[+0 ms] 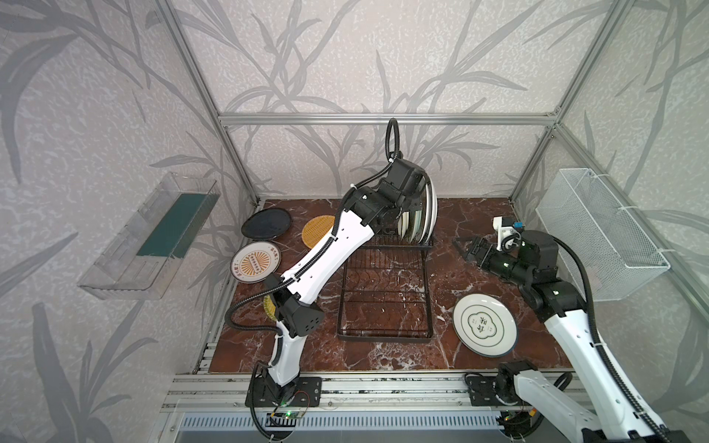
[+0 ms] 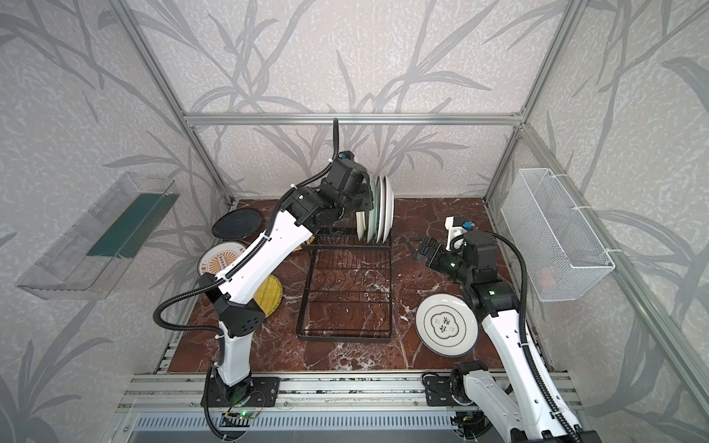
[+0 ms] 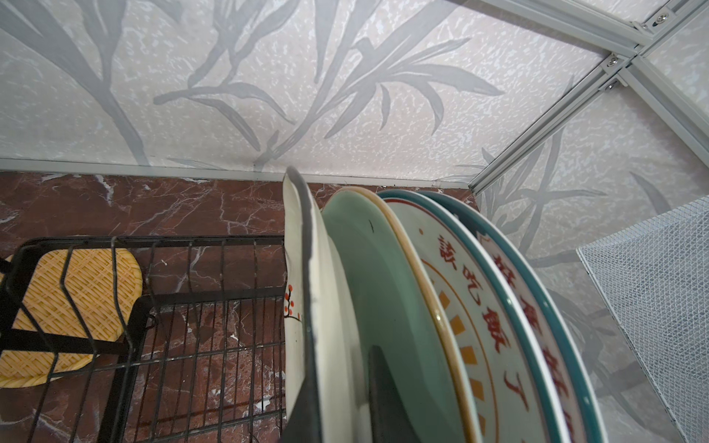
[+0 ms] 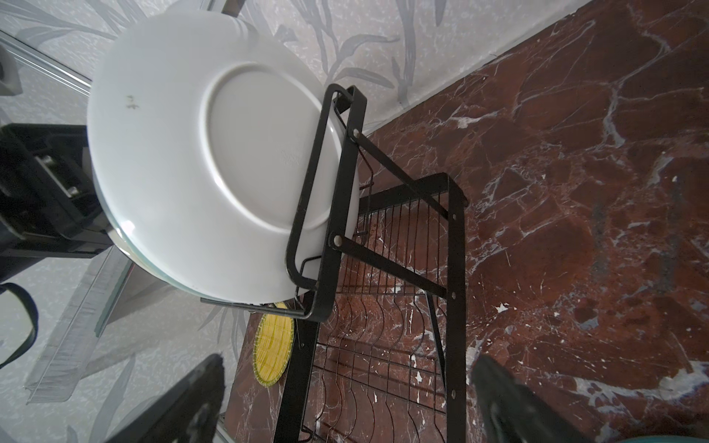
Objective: Load plates into a dish rack
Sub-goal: Place the plate on the dish rack.
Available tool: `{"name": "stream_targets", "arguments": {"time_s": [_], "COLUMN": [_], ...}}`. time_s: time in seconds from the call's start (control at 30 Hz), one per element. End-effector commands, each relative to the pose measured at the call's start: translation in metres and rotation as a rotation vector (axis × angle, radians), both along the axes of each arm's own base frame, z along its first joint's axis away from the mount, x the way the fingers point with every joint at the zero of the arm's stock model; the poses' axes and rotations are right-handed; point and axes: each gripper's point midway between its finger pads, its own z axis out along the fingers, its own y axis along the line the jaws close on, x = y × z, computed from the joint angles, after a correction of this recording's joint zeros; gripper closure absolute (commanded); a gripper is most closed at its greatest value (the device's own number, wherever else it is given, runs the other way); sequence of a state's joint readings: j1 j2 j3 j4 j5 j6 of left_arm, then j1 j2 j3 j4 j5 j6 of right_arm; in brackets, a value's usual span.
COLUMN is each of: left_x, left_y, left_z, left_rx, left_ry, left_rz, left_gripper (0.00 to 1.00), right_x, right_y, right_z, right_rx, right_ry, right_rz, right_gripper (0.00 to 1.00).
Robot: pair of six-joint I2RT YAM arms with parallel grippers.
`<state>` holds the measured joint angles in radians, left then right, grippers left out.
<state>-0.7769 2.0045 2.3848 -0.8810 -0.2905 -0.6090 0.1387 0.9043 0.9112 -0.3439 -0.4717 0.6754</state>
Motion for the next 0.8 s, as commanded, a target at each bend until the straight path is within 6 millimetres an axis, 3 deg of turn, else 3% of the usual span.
{"name": "stream_targets", "arguments": {"time_s": [0.0, 0.07, 0.3, 0.77], "left_x": [0.010, 0.010, 0.009, 0.005], "left_y": [0.011, 0.010, 0.010, 0.011], "left_z": [0.023, 0.023, 0.025, 0.042], "left_rx": [-0.020, -0.020, -0.030, -0.065], "left_ry": [-0.087, -0.088, -0.090, -0.119], "left_rz": [0.065, 0.064, 0.057, 0.046], "left_gripper": [1.00, 0.94, 0.85, 0.74], "right_x": [0.000, 0.000, 0.000, -0.004], "right_y": [0.004, 0.004, 0.004, 0.002], "right_z": [0.001, 0.000, 0.000, 0.003], "right_rx": [0.003, 0.004, 0.005, 0.008], "right_ry": [-0.019, -0.015, -0.017, -0.021], "right_rz": [0.018, 0.019, 0.018, 0.009], "right_gripper": [0.01, 0.01, 0.01, 0.01]}}
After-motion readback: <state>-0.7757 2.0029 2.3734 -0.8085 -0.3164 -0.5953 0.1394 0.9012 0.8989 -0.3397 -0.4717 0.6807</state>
